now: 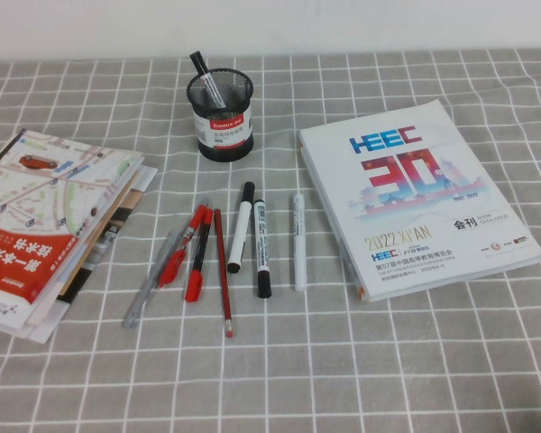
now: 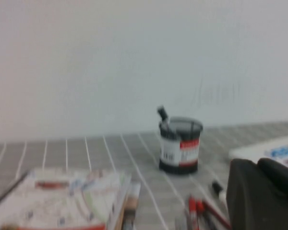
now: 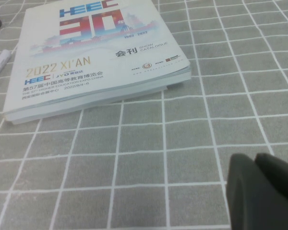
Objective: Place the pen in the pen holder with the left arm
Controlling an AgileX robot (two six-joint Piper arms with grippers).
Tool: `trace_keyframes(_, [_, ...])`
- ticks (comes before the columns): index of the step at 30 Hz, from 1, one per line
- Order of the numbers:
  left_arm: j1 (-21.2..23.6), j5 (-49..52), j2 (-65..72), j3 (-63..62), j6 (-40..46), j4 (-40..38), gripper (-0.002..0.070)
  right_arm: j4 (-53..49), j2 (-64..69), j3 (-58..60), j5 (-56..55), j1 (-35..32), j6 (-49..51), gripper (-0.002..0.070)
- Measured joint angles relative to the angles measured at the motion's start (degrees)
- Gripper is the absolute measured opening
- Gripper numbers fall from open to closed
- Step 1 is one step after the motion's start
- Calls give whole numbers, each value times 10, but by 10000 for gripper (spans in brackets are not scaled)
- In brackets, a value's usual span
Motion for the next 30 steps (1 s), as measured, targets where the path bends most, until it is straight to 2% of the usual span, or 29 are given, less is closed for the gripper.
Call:
trace_keyframes(4, [10,3,0,48,16,-32,-1,0,0,0,0,0,0,-15])
trace_keyframes(8, [60,9,0,80,58,-97,-1,0,0,0,0,0,0,-15])
trace_keyframes(12, [101,30,-1,81,68,-114,-1,0,0,0,0,0,0,-15])
trace_keyframes(23, [109,153,-31,81,89,-108,-2,2,0,0,0,0,0,-15])
trace_keyframes(30, [109,170,-32,81,174,-176,-2,7,0,0,0,0,0,-15])
